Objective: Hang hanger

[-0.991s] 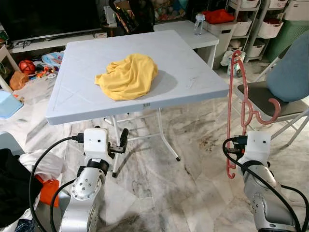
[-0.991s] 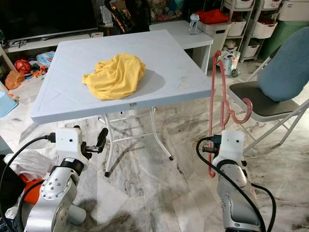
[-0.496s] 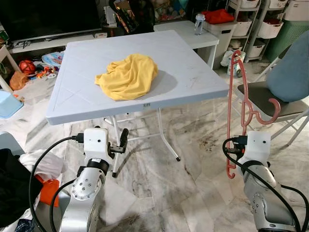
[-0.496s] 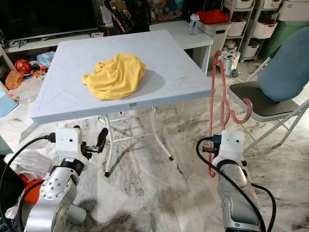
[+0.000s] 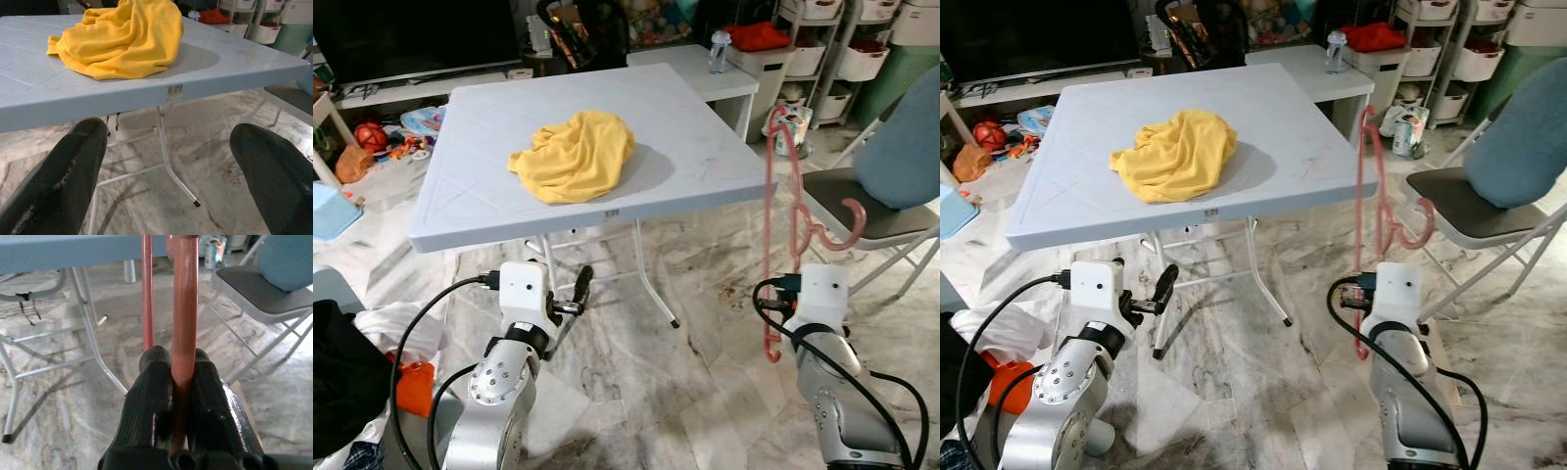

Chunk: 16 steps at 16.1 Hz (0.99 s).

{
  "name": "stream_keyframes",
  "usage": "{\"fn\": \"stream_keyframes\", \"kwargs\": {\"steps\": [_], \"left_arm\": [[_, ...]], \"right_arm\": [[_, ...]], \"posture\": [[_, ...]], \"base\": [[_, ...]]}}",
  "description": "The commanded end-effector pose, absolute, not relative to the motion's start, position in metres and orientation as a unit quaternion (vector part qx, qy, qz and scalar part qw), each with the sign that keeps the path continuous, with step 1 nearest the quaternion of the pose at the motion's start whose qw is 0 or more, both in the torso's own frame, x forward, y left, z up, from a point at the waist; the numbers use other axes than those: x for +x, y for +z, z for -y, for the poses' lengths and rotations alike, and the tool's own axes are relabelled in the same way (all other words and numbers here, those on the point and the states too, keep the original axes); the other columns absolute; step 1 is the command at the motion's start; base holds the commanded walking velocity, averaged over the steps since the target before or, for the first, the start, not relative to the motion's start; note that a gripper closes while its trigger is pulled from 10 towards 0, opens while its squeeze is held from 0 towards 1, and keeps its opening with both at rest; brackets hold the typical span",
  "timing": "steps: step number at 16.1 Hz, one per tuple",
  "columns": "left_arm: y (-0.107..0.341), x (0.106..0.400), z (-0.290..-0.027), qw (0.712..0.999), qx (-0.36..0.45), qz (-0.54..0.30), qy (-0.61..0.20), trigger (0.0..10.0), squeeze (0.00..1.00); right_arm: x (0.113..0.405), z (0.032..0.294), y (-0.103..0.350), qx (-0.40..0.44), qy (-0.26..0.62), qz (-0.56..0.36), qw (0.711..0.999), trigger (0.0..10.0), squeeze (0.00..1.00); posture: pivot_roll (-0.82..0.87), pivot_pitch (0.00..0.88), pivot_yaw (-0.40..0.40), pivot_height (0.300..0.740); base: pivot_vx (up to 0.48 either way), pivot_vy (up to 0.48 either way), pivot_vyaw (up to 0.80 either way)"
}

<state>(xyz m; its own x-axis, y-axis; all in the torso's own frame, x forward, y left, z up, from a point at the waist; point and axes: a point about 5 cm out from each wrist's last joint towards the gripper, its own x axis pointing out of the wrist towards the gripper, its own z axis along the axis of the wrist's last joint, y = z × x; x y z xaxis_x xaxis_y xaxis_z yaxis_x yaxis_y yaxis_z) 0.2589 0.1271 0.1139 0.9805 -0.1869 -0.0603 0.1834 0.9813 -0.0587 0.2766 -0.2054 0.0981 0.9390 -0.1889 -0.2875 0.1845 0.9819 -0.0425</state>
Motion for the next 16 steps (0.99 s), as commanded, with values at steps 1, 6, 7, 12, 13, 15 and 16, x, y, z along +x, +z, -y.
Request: {"fn": "stream_keyframes", "kwargs": {"steps": [1,6,7,12,13,15,16], "left_arm": [[0.1139,0.2573,-0.1306,0.995,-0.032,-0.037,-0.090,10.0,0.00],[0.1143,0.2580,-0.1289,0.993,-0.048,-0.041,-0.103,10.0,0.00],[0.1148,0.2578,-0.1284,0.992,-0.052,-0.040,-0.107,10.0,0.00],[0.1177,0.2558,-0.1254,0.988,-0.069,-0.037,-0.132,10.0,0.00],[0.1176,0.2554,-0.1252,0.988,-0.068,-0.037,-0.134,10.0,0.00],[0.1176,0.2555,-0.1243,0.987,-0.068,-0.039,-0.138,10.0,0.00],[0.1172,0.2553,-0.1238,0.987,-0.066,-0.041,-0.141,10.0,0.00]], "right_arm": [[0.2777,0.2060,0.1069,-0.007,-0.102,-0.134,0.986,10.0,0.00],[0.2781,0.2067,0.1072,-0.005,-0.108,-0.137,0.985,10.0,0.00],[0.2779,0.2070,0.1071,-0.005,-0.109,-0.138,0.984,10.0,0.00],[0.2756,0.2066,0.1053,-0.004,-0.115,-0.139,0.984,10.0,0.00],[0.2752,0.2070,0.1050,-0.003,-0.116,-0.139,0.983,10.0,0.00],[0.2750,0.2073,0.1051,-0.004,-0.119,-0.139,0.983,10.0,0.00],[0.2745,0.2074,0.1050,-0.004,-0.120,-0.139,0.983,10.0,0.00]], "posture": [[-0.09,0.000,0.035,0.740],[-0.09,0.000,0.038,0.740],[-0.09,0.000,0.039,0.740],[-0.09,0.000,0.045,0.740],[-0.09,0.000,0.048,0.740],[-0.09,0.000,0.050,0.740],[-0.09,0.000,0.050,0.740]], "base": [[0.000,0.000,0.00],[0.000,0.054,-0.76],[0.000,0.319,-0.80],[0.107,0.302,-0.80],[0.274,0.304,-0.80],[0.274,0.300,-0.80],[0.277,0.300,-0.80]]}}
